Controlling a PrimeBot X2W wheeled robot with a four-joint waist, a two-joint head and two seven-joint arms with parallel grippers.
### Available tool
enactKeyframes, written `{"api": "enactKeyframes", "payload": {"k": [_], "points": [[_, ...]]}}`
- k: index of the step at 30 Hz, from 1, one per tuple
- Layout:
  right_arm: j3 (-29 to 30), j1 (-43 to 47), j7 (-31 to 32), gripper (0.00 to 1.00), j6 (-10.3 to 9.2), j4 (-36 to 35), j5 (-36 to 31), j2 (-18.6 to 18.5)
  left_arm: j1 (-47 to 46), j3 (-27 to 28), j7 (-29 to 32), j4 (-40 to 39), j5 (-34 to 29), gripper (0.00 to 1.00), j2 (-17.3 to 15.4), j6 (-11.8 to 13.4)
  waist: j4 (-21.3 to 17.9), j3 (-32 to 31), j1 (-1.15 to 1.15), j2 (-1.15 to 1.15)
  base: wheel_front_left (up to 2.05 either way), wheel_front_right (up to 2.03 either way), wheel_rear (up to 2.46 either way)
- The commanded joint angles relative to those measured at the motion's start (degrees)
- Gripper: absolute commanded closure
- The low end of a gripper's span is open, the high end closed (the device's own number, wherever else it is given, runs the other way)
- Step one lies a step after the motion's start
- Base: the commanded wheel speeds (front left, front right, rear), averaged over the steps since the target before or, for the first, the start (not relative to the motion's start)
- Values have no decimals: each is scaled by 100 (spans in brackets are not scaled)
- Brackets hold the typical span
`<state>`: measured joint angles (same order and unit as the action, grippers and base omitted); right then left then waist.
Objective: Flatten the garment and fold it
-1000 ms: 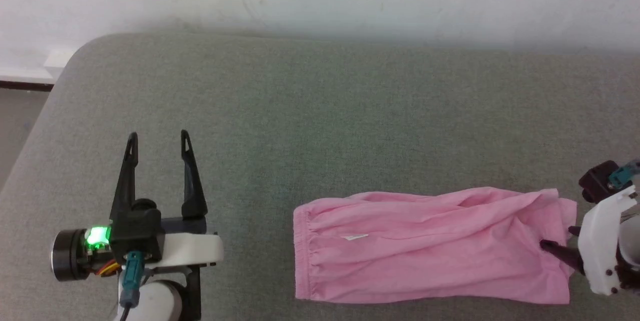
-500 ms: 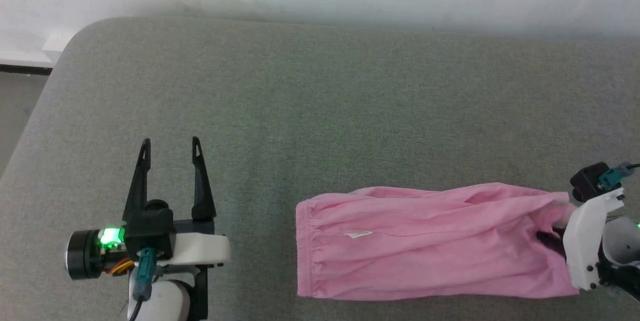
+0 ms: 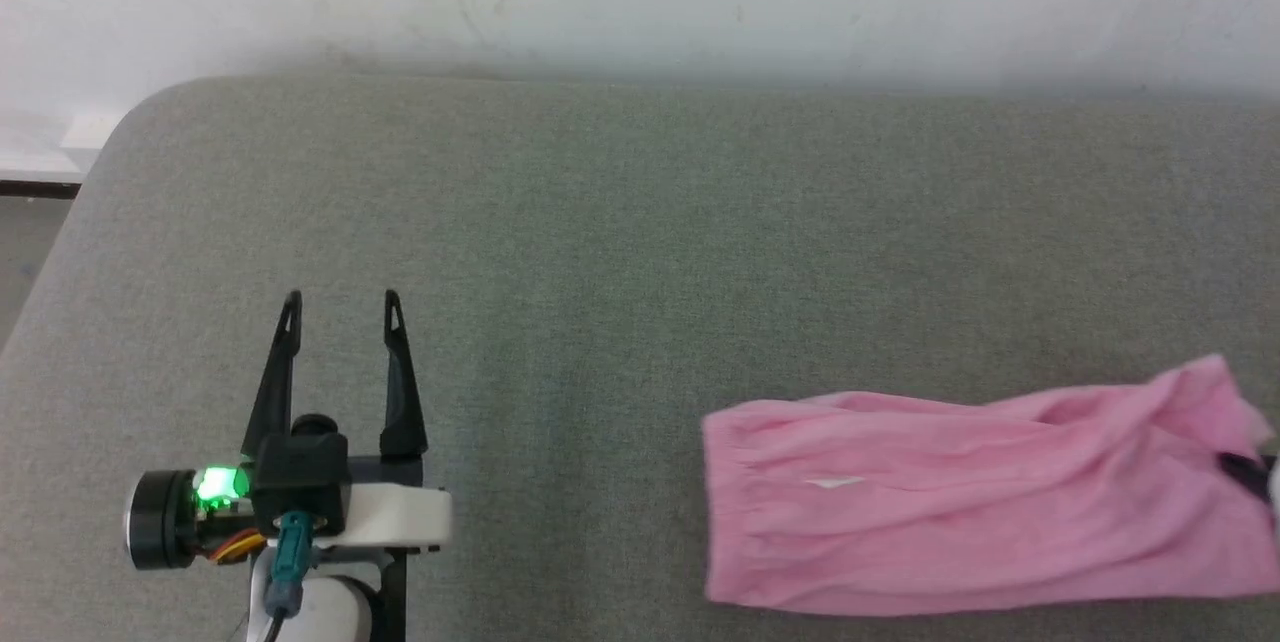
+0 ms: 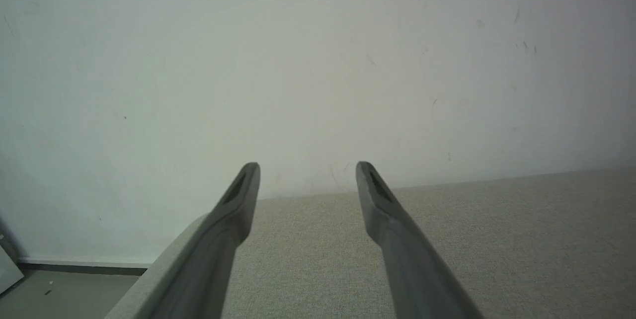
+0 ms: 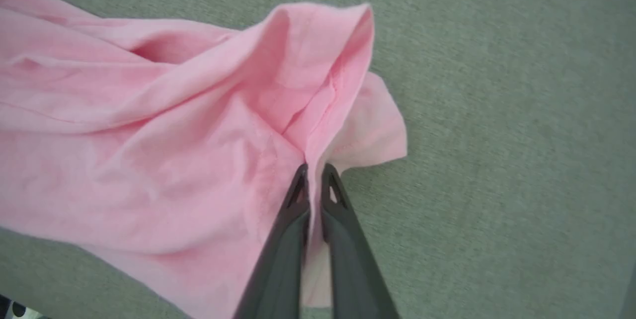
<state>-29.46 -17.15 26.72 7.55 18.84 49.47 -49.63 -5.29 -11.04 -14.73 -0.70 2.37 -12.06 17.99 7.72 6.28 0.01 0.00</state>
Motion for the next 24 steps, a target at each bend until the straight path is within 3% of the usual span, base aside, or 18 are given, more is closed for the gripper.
{"api": "enactKeyframes", "payload": {"k": [1, 7, 14, 20, 24], "points": [[174, 234, 40, 100, -6, -58, 43, -214, 119, 43, -27, 0, -51, 0, 39, -63, -30, -32, -1, 0, 0, 0, 0], [517, 609, 200, 100, -6, -787, 52, -579, 197, 50, -27, 44, -103, 0, 58, -166, -68, -51, -1, 0, 0, 0, 0], [510, 830, 665, 100, -6, -2398, 110, -566, 197, 28, -27, 69, -154, 0, 84, -216, -26, -63, -1, 0, 0, 0, 0], [78, 515, 1118, 100, -6, -3535, -37, -70, 115, -12, -27, 99, -178, 0, 135, -239, 81, 2, -1, 0, 0, 0, 0], [-456, 26, 1275, 100, -6, -3606, -161, 453, 34, -53, -27, 93, -186, 0, 181, -257, 173, 86, -1, 0, 0, 0, 0]]}}
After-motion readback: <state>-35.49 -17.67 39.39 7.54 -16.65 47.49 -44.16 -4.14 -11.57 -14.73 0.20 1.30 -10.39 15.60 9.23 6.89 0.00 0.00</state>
